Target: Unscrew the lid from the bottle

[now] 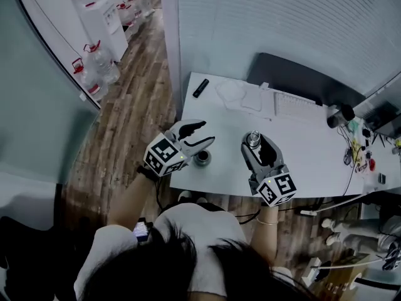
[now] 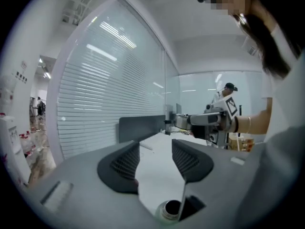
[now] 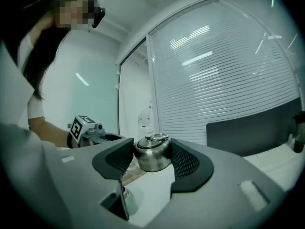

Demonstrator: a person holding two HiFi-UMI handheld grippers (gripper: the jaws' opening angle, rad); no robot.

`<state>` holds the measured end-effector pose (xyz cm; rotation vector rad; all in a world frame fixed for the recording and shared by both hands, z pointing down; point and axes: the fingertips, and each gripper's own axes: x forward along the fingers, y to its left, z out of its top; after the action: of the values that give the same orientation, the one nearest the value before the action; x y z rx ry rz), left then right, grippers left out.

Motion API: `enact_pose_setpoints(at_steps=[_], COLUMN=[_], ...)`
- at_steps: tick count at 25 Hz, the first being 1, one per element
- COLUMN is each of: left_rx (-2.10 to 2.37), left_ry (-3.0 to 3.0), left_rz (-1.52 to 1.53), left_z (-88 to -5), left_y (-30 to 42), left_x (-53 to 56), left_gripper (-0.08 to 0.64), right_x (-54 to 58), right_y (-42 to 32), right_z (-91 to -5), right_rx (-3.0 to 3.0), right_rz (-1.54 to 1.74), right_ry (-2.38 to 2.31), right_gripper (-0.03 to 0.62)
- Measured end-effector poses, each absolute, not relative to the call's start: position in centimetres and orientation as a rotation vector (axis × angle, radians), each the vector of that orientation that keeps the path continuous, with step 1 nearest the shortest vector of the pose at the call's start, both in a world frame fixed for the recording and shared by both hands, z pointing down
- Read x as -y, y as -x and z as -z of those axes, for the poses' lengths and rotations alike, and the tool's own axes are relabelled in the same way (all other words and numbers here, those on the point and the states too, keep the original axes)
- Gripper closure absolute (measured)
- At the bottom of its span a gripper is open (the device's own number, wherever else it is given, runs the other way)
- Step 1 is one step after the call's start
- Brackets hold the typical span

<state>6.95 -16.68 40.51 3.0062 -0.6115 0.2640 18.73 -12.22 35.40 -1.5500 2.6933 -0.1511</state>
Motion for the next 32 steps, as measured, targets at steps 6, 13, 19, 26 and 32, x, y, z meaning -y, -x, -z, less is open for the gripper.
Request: enact_pose_setpoints(at_steps=[6,13,19,26,32], left_rx=[0.823,1.043,1.125,1.104,1.107], left_ry=[-2.96,-2.897,-2.83,-2.837,-2.835], left_rz=[-0.215,-0.254,-0.241,-0.204,-0.209], left_z=[-38.7,-38.6,-38.8,-38.0,-38.0], left_y=[-7.7,-7.2,-6.6,-6.9,-6.5], left_x=[17.1,17.2,17.1,17.0,17.3], left_gripper=[0.347,0.428,0.502,0.502,0.502], right_x=[11.1,10.1,9.9,10.2,10.5], right_y=[-21.1,-21.5,-21.9,-22.2,-22.2], right_z=[-34.1,-32.9,-32.8,-33.9,-34.3], right_rx=[-2.537,-2.506,-2.469,-2.455,-2.451], right_rz=[0.093,-0.045,-0.106,-0.06,-0.032], right_ry=[1.728,1.844,1.93,1.955,1.946], right_gripper=[0.353,0.354,0.356,0.357,0.357])
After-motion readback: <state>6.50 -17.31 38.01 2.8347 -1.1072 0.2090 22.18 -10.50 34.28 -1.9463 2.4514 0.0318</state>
